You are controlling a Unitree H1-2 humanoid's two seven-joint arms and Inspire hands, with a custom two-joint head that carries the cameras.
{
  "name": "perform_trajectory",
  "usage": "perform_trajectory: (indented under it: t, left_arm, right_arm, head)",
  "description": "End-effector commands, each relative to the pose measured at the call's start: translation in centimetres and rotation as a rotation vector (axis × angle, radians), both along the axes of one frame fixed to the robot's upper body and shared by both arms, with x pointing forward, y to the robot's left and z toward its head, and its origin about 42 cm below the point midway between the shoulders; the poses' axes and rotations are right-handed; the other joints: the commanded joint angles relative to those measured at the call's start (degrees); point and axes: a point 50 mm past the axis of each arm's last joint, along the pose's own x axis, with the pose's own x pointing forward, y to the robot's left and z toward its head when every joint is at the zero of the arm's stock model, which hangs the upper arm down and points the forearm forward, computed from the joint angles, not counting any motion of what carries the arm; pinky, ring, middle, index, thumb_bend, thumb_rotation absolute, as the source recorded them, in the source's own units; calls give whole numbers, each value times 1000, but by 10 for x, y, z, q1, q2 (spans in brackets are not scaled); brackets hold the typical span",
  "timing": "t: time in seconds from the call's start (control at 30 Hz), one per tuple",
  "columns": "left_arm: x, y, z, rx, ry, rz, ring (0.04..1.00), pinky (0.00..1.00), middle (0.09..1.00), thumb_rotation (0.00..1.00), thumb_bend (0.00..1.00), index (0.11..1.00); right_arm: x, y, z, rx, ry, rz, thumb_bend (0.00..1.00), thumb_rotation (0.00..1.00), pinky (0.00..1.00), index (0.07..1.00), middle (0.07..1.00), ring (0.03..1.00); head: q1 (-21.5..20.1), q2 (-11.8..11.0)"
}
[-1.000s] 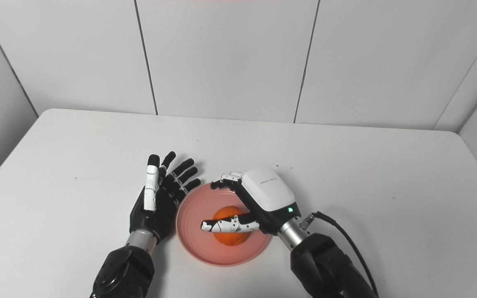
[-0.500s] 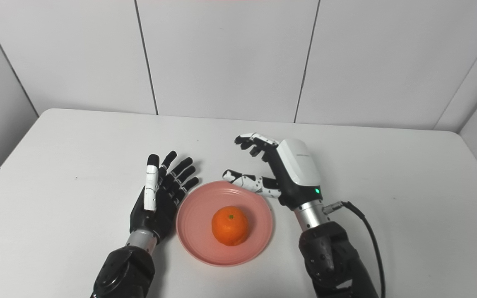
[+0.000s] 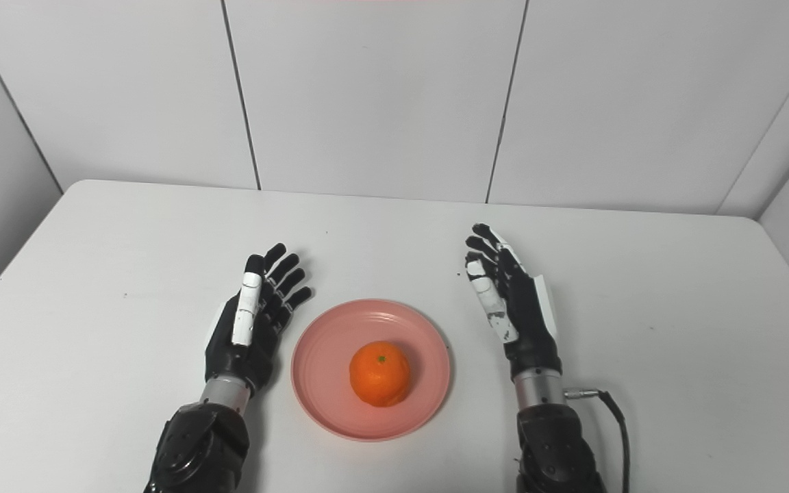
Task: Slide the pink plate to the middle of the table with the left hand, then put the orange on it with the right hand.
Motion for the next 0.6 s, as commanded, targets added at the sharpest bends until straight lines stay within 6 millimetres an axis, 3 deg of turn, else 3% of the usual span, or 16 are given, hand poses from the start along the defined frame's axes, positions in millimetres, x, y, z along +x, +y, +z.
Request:
perform_trajectory:
  t: [0.0, 0.17, 0.23, 0.3, 0.57]
  left_arm:
    - [11, 3, 12, 59, -82, 8, 903, 957, 894, 755, 869, 892]
    - [19, 13, 8, 214, -142, -12, 911, 968, 905, 787, 890, 917]
    - [20, 16, 5, 275, -158, -17, 914, 966, 910, 786, 813, 921]
    - [19, 17, 0, 327, -150, -13, 907, 937, 902, 786, 803, 913]
    - [13, 8, -12, 184, -27, 36, 963, 1000, 939, 825, 849, 929]
  right_arm:
    - [4, 1, 5, 111, 9, -9, 924, 1000, 814, 844, 830, 817]
    - [0, -1, -13, 240, 105, -34, 954, 1000, 894, 860, 856, 843]
    - [-2, -2, -20, 277, 133, -31, 929, 1000, 928, 879, 876, 862]
    - [-4, -2, -26, 305, 154, -31, 905, 1000, 932, 882, 884, 873]
    - [-10, 3, -37, 446, 220, 2, 862, 1000, 1000, 908, 924, 941]
  head:
    - [-1, 1]
    - [-1, 0]
    - [-1, 1]
    - [-2, 2]
    - [-3, 1]
